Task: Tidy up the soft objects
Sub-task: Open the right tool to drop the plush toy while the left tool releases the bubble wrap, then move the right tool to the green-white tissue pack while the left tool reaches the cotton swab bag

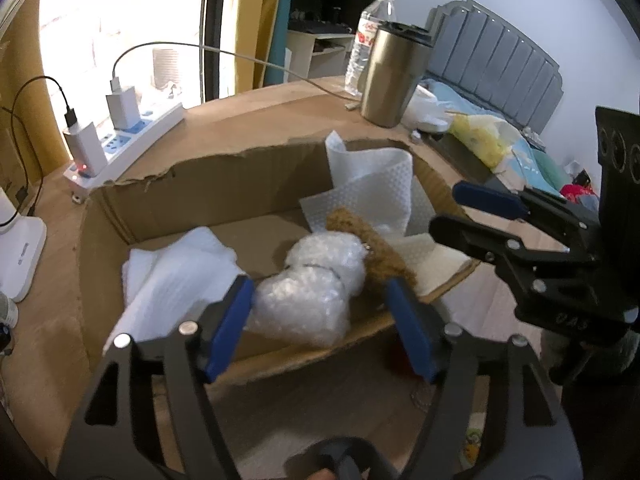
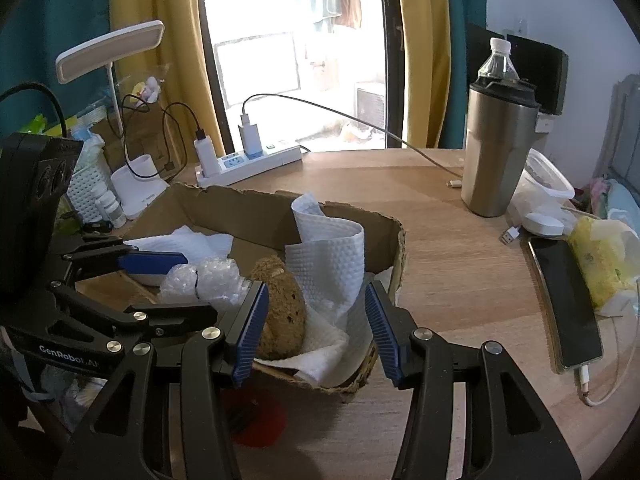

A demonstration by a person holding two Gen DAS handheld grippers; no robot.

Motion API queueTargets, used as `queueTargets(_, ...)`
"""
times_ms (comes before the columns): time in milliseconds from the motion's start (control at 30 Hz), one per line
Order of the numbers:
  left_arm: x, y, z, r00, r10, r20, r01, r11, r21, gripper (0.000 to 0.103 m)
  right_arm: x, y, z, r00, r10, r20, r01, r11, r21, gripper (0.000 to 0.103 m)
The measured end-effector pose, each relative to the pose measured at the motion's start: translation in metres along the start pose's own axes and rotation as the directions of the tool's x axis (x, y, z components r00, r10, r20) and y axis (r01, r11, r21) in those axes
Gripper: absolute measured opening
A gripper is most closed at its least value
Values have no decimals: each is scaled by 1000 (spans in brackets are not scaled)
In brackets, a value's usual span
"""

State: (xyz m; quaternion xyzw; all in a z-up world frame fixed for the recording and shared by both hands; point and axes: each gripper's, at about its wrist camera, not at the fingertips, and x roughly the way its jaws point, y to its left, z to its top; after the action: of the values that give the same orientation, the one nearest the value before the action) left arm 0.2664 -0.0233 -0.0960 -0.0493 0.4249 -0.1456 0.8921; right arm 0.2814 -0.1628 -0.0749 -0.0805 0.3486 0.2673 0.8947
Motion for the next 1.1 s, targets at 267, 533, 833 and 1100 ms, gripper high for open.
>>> queueTargets(267,-12,0,-1,1000,-2,17,3,1000,-5,78,-11,5,-2,1000,-5,9,5,1000,-4,53)
queueTargets(533,-28,-2,-6,999,-8,49,8,1000,0,84,-21,11,-4,1000,-11,17,11,1000,-6,53)
queueTargets(833,-47,1,-13,996,5,88,-5,1000,-8,85,-33,23,-6,999,-13,31,14,1000,-22,53)
queueTargets(1100,-62,5,-25,993,14,115,-12,1000,-16,85,-40,35,-9,999,-10,35,11,999,-38,53)
